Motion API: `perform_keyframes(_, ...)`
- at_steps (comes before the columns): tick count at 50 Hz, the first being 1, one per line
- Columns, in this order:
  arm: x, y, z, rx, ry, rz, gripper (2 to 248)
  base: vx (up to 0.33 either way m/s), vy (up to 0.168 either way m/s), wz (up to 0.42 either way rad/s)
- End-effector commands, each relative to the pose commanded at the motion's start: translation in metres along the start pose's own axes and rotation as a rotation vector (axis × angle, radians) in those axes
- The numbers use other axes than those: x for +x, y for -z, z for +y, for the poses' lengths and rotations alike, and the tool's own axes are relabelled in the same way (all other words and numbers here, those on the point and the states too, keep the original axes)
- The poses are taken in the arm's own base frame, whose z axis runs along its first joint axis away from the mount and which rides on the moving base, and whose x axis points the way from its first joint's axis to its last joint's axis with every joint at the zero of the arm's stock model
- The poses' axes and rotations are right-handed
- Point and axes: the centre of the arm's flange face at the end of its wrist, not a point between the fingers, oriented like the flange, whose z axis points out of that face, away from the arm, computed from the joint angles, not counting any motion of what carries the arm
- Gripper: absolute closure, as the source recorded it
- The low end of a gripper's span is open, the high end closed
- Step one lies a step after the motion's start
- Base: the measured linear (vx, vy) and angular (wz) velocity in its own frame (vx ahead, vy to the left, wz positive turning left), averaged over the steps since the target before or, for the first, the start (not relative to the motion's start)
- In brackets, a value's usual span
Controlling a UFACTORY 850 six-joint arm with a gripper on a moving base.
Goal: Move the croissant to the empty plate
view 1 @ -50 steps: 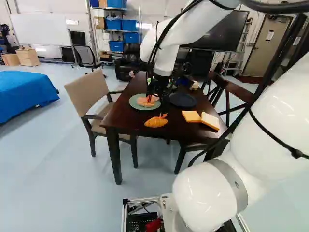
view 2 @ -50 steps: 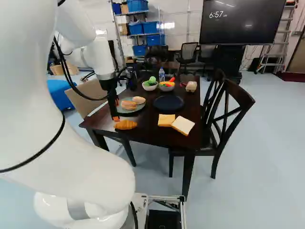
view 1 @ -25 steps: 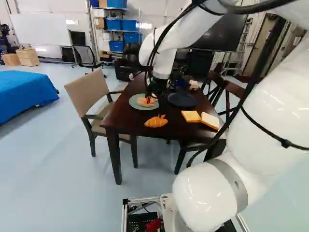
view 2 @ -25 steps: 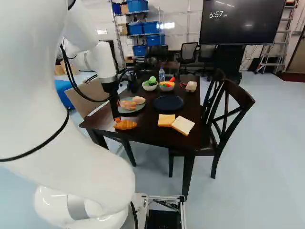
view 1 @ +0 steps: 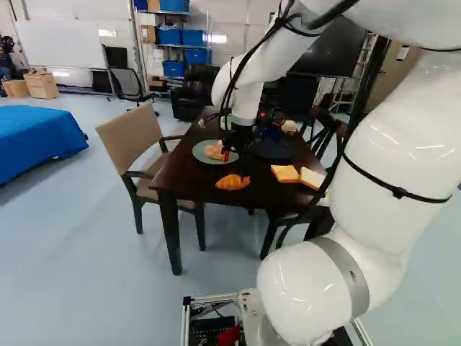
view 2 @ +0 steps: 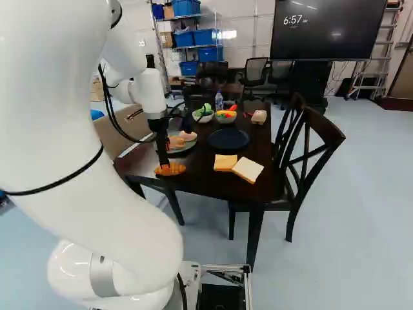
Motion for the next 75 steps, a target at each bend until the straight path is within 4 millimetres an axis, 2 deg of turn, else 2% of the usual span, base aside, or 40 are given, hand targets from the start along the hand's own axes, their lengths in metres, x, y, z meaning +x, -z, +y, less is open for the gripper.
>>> perform_keyframes(11, 0.007, -0.017, -0.003, -0.029, -0.014, -0.003, 3, 0.0, 0.0, 0.0)
perform_keyframes(40, 0.007, -0.017, -0.003, -0.029, -0.014, -0.003, 3, 0.0, 0.0, 0.0)
perform_keyframes(41, 0.007, -0.017, -0.003, -0.029, -0.014, -0.003, 15, 0.0, 0.0, 0.0)
perform_keyframes(45, 0.007, -0.017, -0.003, -0.029, -0.014, -0.003, 15, 0.0, 0.0, 0.0)
perform_keyframes(46, 0.007, -0.017, -0.003, -0.029, -0.014, -0.003, 27, 0.0, 0.0, 0.0)
perform_keyframes(50, 0.007, -0.017, -0.002, -0.031, -0.014, -0.003, 27, 0.0, 0.0, 0.0)
perform_keyframes(51, 0.007, -0.017, -0.002, -0.032, -0.014, -0.004, 39, 0.0, 0.0, 0.0)
perform_keyframes(55, 0.006, -0.017, -0.002, -0.039, -0.014, -0.005, 39, 0.0, 0.0, 0.0)
perform_keyframes(56, 0.006, -0.017, -0.002, -0.04, -0.014, -0.005, 51, 0.0, 0.0, 0.0)
perform_keyframes(61, 0.006, -0.017, -0.001, -0.051, -0.014, -0.007, 51, 0.0, 0.0, 0.0)
perform_keyframes(62, 0.006, -0.017, 0.0, -0.053, -0.014, -0.007, 63, 0.0, 0.0, 0.0)
perform_keyframes(66, 0.006, -0.017, 0.0, -0.06, -0.014, -0.009, 63, 0.0, 0.0, 0.0)
perform_keyframes(67, 0.006, -0.017, 0.0, -0.061, -0.014, -0.009, 75, 0.0, 0.0, 0.0)
perform_keyframes(71, 0.006, -0.017, 0.0, -0.061, -0.014, -0.009, 75, 0.0, 0.0, 0.0)
perform_keyframes(72, 0.006, -0.017, 0.0, -0.061, -0.014, -0.009, 88, 0.0, 0.0, 0.0)
perform_keyframes(75, 0.006, -0.017, 0.0, -0.061, -0.014, -0.009, 88, 0.0, 0.0, 0.0)
